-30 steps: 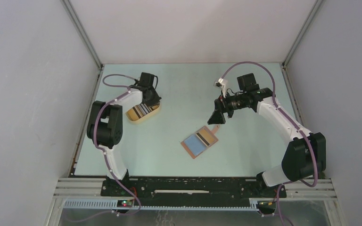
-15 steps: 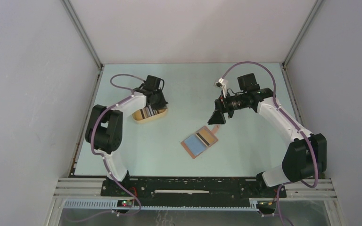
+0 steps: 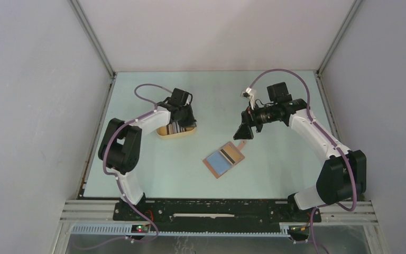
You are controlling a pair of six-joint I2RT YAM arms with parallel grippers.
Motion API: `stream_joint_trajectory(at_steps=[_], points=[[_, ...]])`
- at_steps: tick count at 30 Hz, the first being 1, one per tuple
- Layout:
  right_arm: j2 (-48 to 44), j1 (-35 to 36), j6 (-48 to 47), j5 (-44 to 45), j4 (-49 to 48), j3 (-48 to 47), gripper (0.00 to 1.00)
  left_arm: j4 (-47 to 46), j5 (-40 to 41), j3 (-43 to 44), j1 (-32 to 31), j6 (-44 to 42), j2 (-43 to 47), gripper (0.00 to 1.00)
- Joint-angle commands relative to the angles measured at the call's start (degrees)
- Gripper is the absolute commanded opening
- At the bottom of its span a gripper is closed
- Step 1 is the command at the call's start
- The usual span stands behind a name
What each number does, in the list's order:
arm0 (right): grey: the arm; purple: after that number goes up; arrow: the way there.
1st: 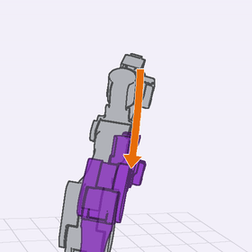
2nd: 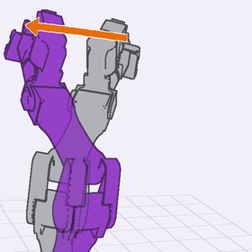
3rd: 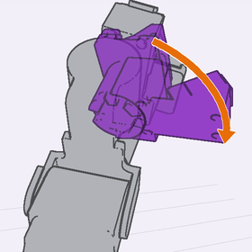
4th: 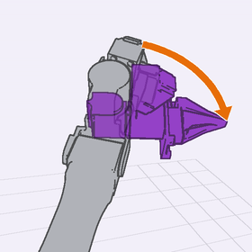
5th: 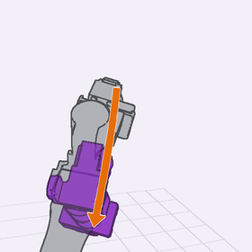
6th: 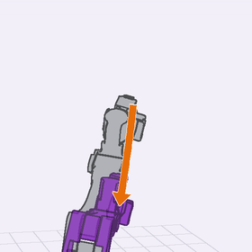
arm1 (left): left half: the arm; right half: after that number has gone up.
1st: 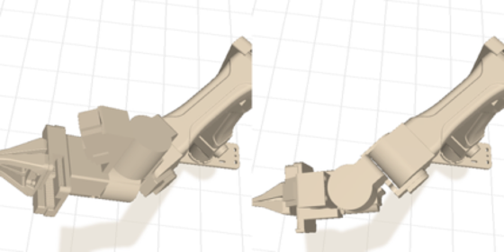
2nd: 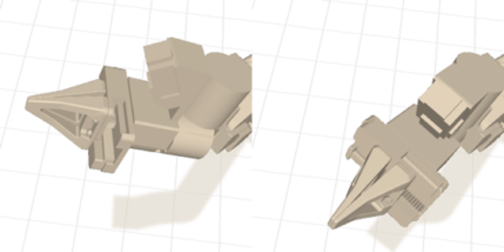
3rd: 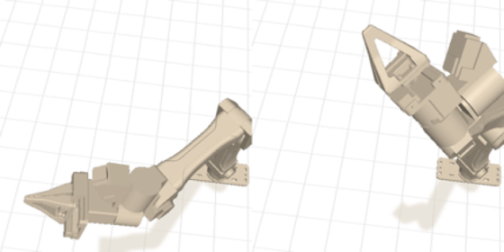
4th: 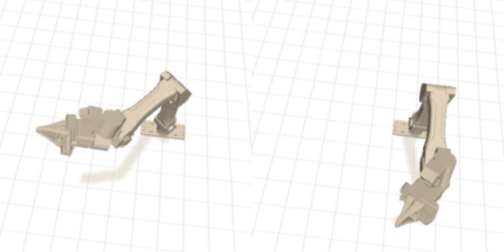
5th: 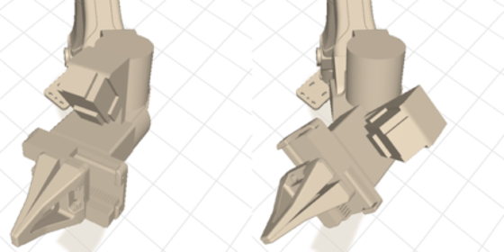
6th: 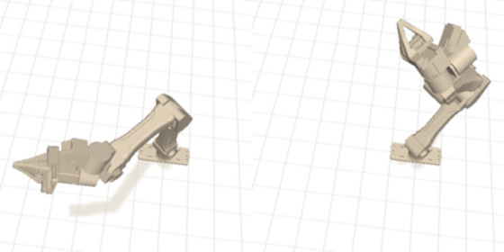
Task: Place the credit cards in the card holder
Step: Pick up the credit card from the storage box.
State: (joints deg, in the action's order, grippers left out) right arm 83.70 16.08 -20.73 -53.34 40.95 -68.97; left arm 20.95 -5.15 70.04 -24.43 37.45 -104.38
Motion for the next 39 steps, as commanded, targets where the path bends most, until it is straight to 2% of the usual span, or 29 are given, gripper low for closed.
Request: stream_joint_trajectory(at_steps=[1, 4, 8, 13, 16, 19, 24, 28, 32, 39], points=[[-0.3, -0.5, -0.4, -1.3, -0.2, -0.6, 0.92, -1.5, -4.4, -2.2, -2.4, -1.0, 2.6, 0.03], [0.2, -0.6, 0.1, -1.1, -0.5, -0.6, 0.92, -2.5, -4.8, -2.9, -3.2, -1.4, 3.7, 0.03], [0.8, -0.6, 3.0, -0.7, -2.8, -0.6, 0.92, -3.3, -0.2, -4.8, -3.1, -3.8, 8.7, 0.04], [1.5, 0.1, 8.5, 1.4, -9.3, -1.0, 0.92, -12.3, -0.9, -11.8, -2.3, -7.8, 19.0, 0.05], [4.5, 2.4, 9.5, 3.2, -8.8, -4.7, 0.92, -19.7, -0.6, -17.9, -1.4, -9.7, 26.5, 0.08], [9.1, 6.2, 12.5, 4.5, -8.8, -10.6, 0.9, -25.5, 3.6, -23.4, -0.3, -11.5, 33.7, 0.25], [19.6, 11.5, 19.5, 7.4, -7.5, -23.0, 0.88, -36.8, 10.2, -32.1, 4.1, -10.6, 43.1, 0.62], [29.4, 14.9, 26.7, 11.2, -5.8, -33.5, 0.84, -48.1, 12.1, -39.5, 9.4, -5.7, 46.2, 0.8], [36.3, 18.4, 33.0, 16.1, -5.6, -41.0, 0.84, -50.3, 18.0, -44.0, 11.6, -2.3, 47.2, 0.99], [46.8, 21.9, 41.1, 20.9, -5.1, -52.6, 0.83, -52.8, 13.2, -46.8, 19.4, 7.6, 43.8, 1.0]])
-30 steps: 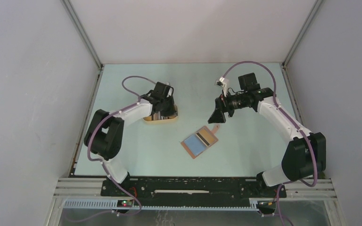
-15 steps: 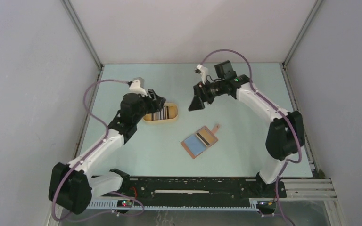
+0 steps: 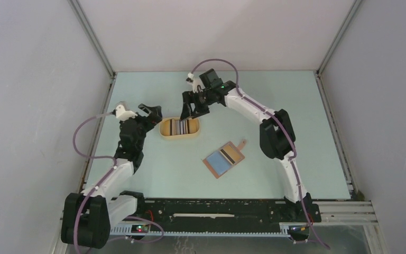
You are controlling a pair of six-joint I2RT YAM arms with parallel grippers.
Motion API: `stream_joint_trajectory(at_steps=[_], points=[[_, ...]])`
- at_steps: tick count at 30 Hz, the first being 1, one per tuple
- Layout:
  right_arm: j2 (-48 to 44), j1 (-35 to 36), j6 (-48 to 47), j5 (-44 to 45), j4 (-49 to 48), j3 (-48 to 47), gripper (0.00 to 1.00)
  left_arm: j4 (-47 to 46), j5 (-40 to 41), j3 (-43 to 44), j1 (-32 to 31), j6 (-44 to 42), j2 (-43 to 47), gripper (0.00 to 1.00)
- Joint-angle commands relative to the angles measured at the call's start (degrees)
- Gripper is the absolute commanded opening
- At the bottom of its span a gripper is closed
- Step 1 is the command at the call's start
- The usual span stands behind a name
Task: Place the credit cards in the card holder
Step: Pick up the credit card from the storage box.
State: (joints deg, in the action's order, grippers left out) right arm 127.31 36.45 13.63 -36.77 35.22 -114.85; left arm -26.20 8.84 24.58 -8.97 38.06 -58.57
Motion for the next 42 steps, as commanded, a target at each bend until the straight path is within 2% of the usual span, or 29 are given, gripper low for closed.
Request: stream_joint_trajectory(at_steps=[1, 8, 12, 18, 21, 28, 42], points=[[4.5, 1.9, 7.5, 5.6, 1.0, -8.2, 0.83, -6.2, -2.3, -1.5, 4.6, 8.6, -3.3, 1.0], [9.9, 3.4, 10.8, 13.3, 2.8, -13.4, 0.91, -11.0, -13.7, -0.9, 11.4, 18.1, -14.5, 0.97], [11.2, 3.4, 12.2, 13.1, 3.0, -13.5, 0.95, -9.0, -12.5, -0.8, 11.9, 19.8, -15.3, 0.96], [13.3, 3.5, 14.6, 12.9, 3.0, -13.9, 0.98, -6.3, -12.4, 0.6, 12.4, 21.3, -17.7, 0.83], [13.9, 3.8, 16.6, 13.6, 3.2, -13.8, 0.98, -5.9, -14.3, 1.9, 12.7, 21.6, -19.7, 0.77], [14.4, 4.7, 20.2, 16.8, 4.3, -13.9, 0.99, -5.1, -16.6, 3.4, 13.3, 22.1, -22.2, 0.73], [16.2, 4.9, 24.7, 13.0, 3.6, -13.6, 0.98, -4.4, -19.8, 5.3, 13.7, 22.0, -25.1, 0.53]])
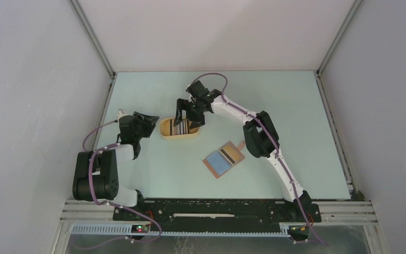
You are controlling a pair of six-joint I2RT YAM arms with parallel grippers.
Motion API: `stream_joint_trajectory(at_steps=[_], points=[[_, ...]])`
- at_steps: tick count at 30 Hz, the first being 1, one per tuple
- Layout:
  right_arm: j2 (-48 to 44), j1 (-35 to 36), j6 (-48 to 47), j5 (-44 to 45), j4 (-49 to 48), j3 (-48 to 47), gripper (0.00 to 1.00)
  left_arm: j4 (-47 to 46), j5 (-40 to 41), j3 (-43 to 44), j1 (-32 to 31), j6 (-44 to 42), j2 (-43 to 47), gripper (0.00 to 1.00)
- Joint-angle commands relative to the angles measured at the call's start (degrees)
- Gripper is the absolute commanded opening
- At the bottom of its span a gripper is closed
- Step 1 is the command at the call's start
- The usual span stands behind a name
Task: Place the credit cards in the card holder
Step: Pick up the credit card from the storage box.
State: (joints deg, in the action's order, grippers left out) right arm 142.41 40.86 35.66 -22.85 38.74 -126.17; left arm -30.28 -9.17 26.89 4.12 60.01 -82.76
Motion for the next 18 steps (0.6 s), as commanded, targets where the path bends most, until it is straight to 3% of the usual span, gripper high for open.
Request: stream_joint_trajectory(at_steps=[1, 18], points=[[1.3, 0.4, 3.0, -1.1, 0.1, -2.3, 0.98, -0.2, -2.1, 3.2, 0.7, 0.0, -1.1, 0.52], [1.7, -1.6, 3.9, -13.0, -4.3, -2.9, 0.9, 0.6, -4.5, 4.9, 0.8, -0.5, -3.1, 0.46]])
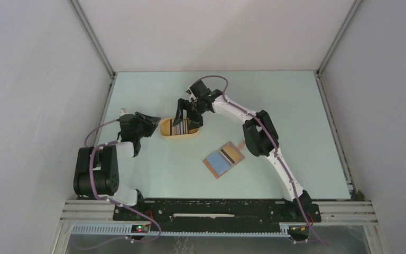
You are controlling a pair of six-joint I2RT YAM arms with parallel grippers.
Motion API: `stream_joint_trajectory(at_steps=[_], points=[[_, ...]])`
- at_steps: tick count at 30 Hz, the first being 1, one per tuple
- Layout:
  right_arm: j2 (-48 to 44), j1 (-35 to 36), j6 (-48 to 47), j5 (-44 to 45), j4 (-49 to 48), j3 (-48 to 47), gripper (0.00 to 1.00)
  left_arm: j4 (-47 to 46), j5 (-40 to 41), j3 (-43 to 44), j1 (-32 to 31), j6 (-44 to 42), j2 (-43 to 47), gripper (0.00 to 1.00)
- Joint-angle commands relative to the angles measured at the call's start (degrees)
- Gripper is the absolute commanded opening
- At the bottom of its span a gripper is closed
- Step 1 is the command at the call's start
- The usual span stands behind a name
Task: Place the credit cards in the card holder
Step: Pick up the credit card from the storage box.
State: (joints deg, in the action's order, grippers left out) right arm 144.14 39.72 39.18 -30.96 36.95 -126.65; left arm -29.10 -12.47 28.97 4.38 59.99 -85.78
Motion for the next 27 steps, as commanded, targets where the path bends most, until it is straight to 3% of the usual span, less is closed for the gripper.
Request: stream_joint_trajectory(at_steps=[1, 6, 8, 27], points=[[-0.1, -0.6, 0.5, -5.6, -2.9, -2.5, 0.89, -0.7, -1.3, 2.9, 0.5, -0.4, -0.1, 0.46], [0.3, -0.8, 1.1, -9.3, -4.9, -2.1, 0.83, -1.0, -1.7, 2.8, 0.5, -0.5, -0.2, 0.46], [0.9, -0.7, 1.5, -11.4, -6.2, -2.1, 0.74, -1.3, -2.1, 2.8, 0.6, -0.5, -0.3, 0.45], [3.3, -1.7, 2.7, -16.6, -9.2, -2.4, 0.69, -2.2, -3.2, 2.9, 0.7, -0.6, -0.8, 0.45]])
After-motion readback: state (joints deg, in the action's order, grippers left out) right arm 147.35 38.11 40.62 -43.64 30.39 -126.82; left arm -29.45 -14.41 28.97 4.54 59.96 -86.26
